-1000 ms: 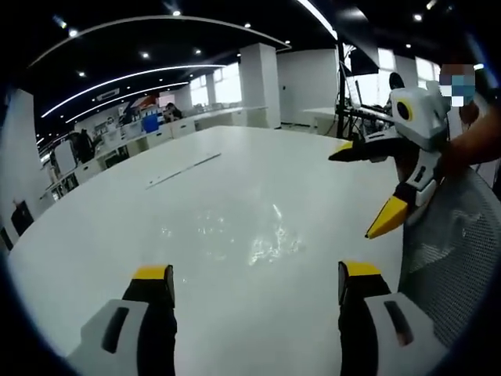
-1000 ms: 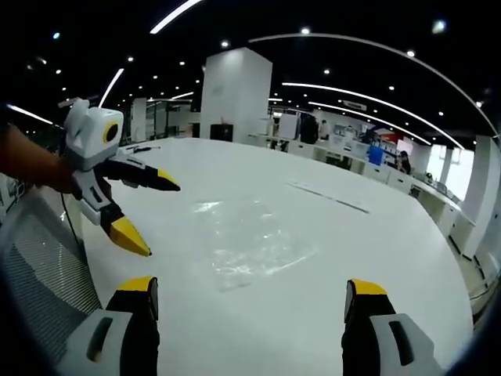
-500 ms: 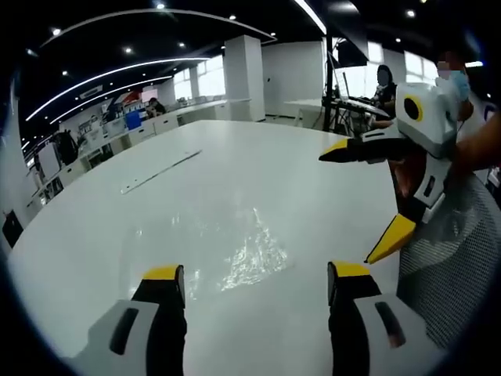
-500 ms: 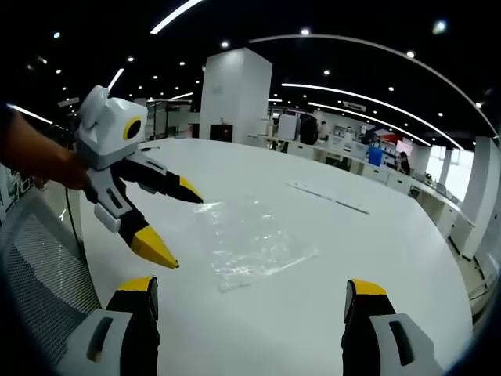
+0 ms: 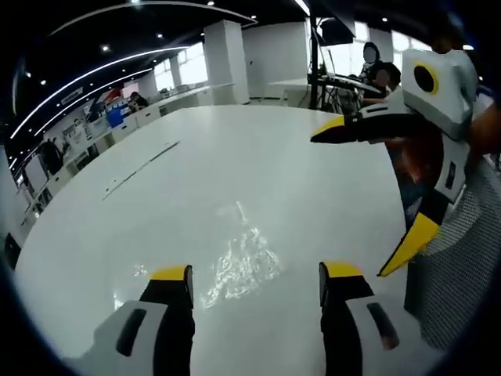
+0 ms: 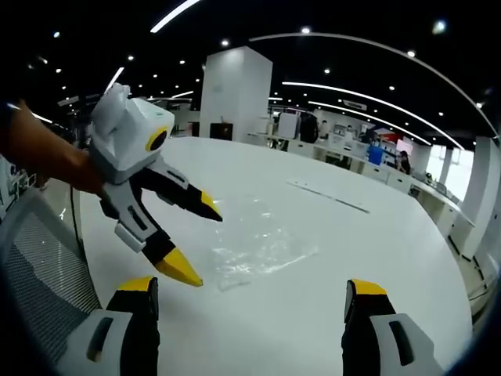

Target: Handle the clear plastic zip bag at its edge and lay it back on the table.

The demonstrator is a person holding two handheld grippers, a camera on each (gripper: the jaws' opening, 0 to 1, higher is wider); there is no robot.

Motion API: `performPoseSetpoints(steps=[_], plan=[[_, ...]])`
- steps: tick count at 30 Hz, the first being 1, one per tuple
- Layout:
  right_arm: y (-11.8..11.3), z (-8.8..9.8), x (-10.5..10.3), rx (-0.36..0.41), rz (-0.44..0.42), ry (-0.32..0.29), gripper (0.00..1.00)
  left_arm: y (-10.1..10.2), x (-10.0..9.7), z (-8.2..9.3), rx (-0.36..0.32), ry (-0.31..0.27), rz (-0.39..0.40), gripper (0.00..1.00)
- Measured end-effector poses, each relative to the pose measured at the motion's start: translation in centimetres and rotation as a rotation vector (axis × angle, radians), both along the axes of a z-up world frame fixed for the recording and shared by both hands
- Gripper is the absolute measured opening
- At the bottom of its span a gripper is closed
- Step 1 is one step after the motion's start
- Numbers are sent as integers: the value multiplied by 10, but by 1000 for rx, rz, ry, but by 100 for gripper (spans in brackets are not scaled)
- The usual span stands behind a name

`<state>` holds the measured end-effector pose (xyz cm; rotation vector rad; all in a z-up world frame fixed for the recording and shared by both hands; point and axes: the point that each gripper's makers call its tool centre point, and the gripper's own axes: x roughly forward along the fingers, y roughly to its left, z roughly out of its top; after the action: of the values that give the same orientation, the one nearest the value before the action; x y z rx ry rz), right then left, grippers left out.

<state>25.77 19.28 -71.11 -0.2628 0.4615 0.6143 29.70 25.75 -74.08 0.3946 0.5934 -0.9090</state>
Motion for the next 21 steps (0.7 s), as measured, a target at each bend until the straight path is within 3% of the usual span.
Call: performPoseSetpoints(steps=[9, 21], plan=[[0, 0, 0, 4, 1, 3, 100, -13, -3, -11, 46, 22, -53, 58], [1, -1, 0, 12, 6, 9, 100, -22, 0, -17, 46, 60, -62, 48]])
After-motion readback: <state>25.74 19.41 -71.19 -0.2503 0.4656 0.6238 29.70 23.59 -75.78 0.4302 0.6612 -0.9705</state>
